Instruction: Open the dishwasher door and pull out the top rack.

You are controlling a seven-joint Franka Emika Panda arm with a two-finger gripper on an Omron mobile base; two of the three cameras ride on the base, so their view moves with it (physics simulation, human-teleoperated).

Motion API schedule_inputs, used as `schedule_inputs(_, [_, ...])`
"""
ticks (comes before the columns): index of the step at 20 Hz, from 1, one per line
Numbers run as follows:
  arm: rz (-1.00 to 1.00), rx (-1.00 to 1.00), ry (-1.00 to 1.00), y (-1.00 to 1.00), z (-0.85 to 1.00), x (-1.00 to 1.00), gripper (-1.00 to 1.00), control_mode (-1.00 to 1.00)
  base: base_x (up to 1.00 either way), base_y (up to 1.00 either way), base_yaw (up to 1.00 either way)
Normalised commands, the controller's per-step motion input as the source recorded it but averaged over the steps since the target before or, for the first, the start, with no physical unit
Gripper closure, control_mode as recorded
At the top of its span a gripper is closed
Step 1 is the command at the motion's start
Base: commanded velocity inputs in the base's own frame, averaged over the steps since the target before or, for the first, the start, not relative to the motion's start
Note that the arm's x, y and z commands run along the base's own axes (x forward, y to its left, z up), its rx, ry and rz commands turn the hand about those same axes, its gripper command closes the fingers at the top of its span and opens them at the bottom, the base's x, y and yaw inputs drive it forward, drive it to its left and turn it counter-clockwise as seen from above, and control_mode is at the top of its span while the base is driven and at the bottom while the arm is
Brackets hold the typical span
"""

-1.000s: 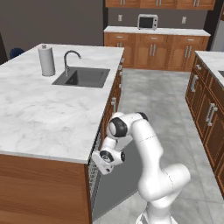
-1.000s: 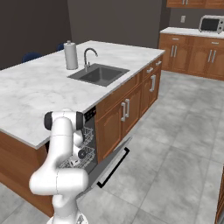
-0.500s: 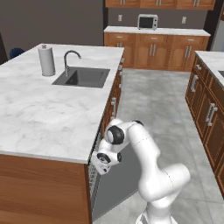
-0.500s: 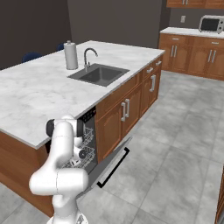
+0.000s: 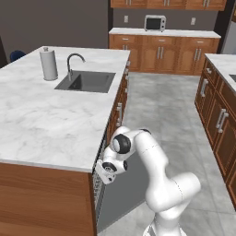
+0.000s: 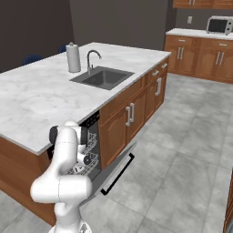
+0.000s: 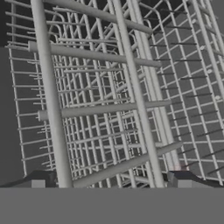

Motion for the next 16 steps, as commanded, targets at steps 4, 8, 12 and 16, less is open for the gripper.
schedule_inputs(4, [0.00,-0.02,0.09,0.04,-0.39,0.21,-1.00,-1.00,0.00,0.00,0.00])
schedule_inputs(8, [-0.09,-0.19,0.07,0.00,-0.37,0.01,-1.00,-1.00,0.00,0.00,0.00])
schedule_inputs(12, [-0.19,-0.30,0.12,-0.06,-0.41,0.00,-1.00,-1.00,0.00,0.00,0.00])
schedule_inputs(16, [-0.21,-0.30,0.13,-0.30,-0.50,-0.03,-1.00,-1.00,0.00,0.00,0.00])
